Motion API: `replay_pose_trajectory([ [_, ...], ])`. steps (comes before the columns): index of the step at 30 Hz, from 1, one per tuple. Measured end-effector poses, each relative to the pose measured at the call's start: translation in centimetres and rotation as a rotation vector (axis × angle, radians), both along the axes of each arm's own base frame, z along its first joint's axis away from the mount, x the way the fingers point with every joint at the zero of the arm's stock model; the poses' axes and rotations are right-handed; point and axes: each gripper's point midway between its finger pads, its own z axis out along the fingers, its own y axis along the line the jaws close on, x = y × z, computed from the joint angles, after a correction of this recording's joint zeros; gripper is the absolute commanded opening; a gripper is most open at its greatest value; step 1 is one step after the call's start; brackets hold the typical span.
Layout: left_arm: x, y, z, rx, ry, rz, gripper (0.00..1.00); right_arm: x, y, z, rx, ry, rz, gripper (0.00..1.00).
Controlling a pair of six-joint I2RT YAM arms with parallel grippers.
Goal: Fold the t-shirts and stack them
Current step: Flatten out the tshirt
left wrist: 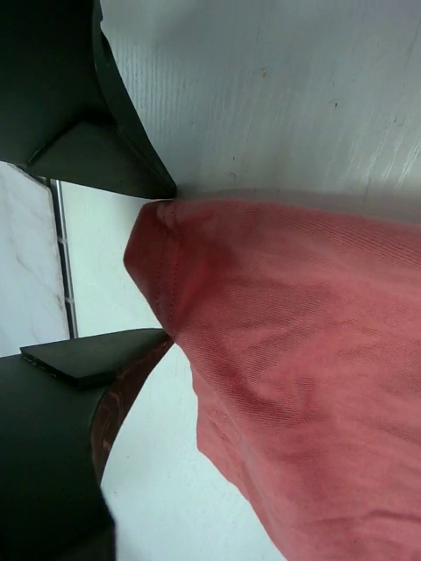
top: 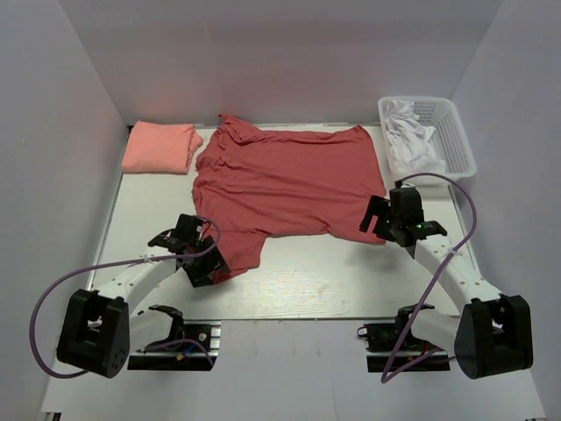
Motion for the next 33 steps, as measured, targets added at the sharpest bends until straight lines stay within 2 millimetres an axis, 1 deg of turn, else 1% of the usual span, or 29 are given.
replay_pose_trajectory([
  [3, 0.1, 0.1, -0.2, 0.015, 0.007, 0.005, 0.66, -0.1, -0.1, -0.1, -0.003, 0.006, -0.003, 0.90],
  [5, 0.3, 0.0, -0.3, 0.015, 0.006, 0.006, 0.48, -0.2, -0.2, -0.2, -0.004, 0.010, -0.006, 0.90],
  [6, 0.4, -0.1, -0.5, 0.013, 0.006, 0.006, 0.41, -0.3, -0.2, -0.3, -0.004, 0.014, -0.008, 0.90],
  [7, 0.6, -0.3, -0.7, 0.004, 0.007, 0.003, 0.25, -0.4, -0.3, -0.5, -0.005, 0.019, -0.011, 0.90],
  [10, 1.1, -1.2, -1.0, -0.028, 0.009, -0.007, 0.00, -0.9, -0.7, -1.3, -0.018, 0.044, -0.020, 0.90],
  [15, 1.7, -2.1, -0.9, -0.051, -0.009, -0.041, 0.00, -1.4, -1.8, -3.6, -0.059, 0.122, -0.076, 0.90],
  [20, 1.7, -1.8, -0.7, -0.027, -0.034, -0.060, 0.00, -1.8, -2.7, -6.0, -0.093, 0.208, -0.132, 0.90],
  [22, 1.6, -1.7, -0.7, -0.014, -0.040, -0.068, 0.00, -1.9, -2.9, -6.7, -0.102, 0.230, -0.145, 0.90],
  [30, 1.1, -1.1, -0.6, 0.015, -0.038, -0.073, 0.00, -0.5, -2.8, -6.3, -0.077, 0.179, -0.181, 0.90],
  [33, 1.1, -0.9, -0.6, 0.020, -0.040, -0.077, 0.00, -0.1, -2.9, -6.2, -0.070, 0.167, -0.194, 0.87],
])
